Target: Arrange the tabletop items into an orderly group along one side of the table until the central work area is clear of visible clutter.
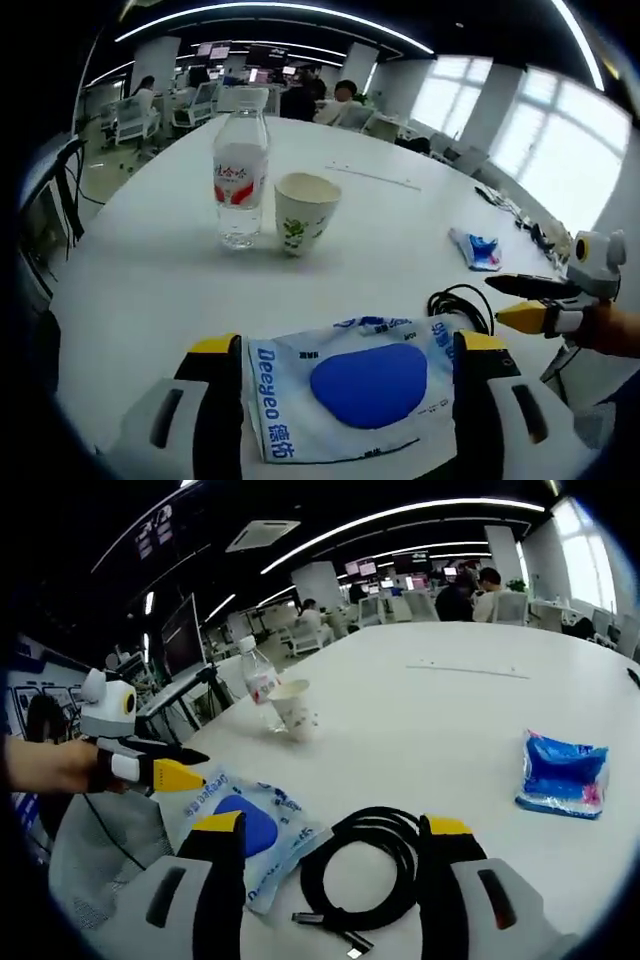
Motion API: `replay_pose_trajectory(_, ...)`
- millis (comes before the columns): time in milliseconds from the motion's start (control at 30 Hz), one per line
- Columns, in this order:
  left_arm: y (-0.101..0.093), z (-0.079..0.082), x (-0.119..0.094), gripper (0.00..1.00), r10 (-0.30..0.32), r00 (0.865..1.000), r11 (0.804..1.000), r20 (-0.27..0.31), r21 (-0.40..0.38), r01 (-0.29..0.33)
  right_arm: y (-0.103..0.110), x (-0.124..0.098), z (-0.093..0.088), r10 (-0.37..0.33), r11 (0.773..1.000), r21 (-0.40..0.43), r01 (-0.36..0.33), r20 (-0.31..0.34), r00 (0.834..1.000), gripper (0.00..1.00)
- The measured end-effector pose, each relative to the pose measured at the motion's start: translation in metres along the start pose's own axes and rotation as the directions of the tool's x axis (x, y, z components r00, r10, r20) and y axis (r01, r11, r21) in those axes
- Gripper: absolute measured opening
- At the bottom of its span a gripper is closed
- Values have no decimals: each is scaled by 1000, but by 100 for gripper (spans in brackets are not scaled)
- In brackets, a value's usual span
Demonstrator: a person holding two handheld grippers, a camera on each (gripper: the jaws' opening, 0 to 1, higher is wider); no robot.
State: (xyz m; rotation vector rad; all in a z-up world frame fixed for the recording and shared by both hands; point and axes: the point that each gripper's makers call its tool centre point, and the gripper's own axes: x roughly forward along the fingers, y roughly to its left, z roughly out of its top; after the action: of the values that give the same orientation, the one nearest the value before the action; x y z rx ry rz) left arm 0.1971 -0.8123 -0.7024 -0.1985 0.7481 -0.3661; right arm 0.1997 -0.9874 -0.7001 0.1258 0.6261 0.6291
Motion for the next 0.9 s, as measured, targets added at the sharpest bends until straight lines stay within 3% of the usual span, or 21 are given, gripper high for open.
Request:
replay_pose_trajectory(200, 18, -13, -8, 82, -3, 1000, 999, -18, -39, 2, 16, 4, -13, -7, 1000, 26, 8, -15, 1000, 65)
replay_pose_trajectory(533, 29, -15, -8, 79, -29, 999, 999, -25, -46, 28, 25, 4, -19, -35, 999, 36, 36, -24, 999, 63)
replay_pose_trajectory(600, 28, -19, -7, 79, -47, 998, 996, -37, -78, 44, 26, 6, -22, -36, 998, 45, 38, -35, 999, 61)
replay_pose_trajectory(700, 17, -30, -7, 75, -123, 990, 977, -74, -187, 107, 31, 9, -28, -26, 997, 72, 30, -47, 999, 58)
replay_pose_trajectory(833, 25, -36, -7, 74, -84, 993, 989, -83, -131, 73, 37, 14, -39, -19, 998, 63, 25, -89, 996, 54)
replay_pose_trajectory(900, 26, -38, -7, 73, -88, 992, 986, -90, -149, 74, 38, 15, -44, -14, 997, 78, 22, -106, 994, 53)
